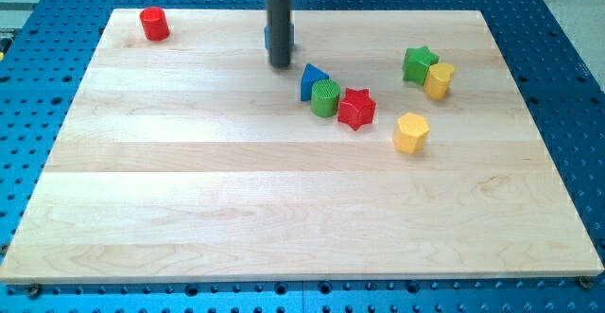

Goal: Move the cube towards the top center

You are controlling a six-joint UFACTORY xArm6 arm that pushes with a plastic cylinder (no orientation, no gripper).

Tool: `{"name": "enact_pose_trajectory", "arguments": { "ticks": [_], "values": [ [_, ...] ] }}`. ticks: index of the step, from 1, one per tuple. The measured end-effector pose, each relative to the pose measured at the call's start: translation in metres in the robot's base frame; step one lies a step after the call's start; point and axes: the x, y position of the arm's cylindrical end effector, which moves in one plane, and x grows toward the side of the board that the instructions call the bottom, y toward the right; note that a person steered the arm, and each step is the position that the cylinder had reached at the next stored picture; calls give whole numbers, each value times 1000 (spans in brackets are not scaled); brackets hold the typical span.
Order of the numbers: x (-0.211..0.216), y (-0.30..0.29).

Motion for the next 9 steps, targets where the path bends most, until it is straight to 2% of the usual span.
{"name": "enact_pose_trajectory", "arguments": {
  "ticks": [1, 2, 7, 9],
  "values": [
    [-29, -6],
    [-43, 22],
    [-35, 10],
    [-27, 30]
  ]
}}
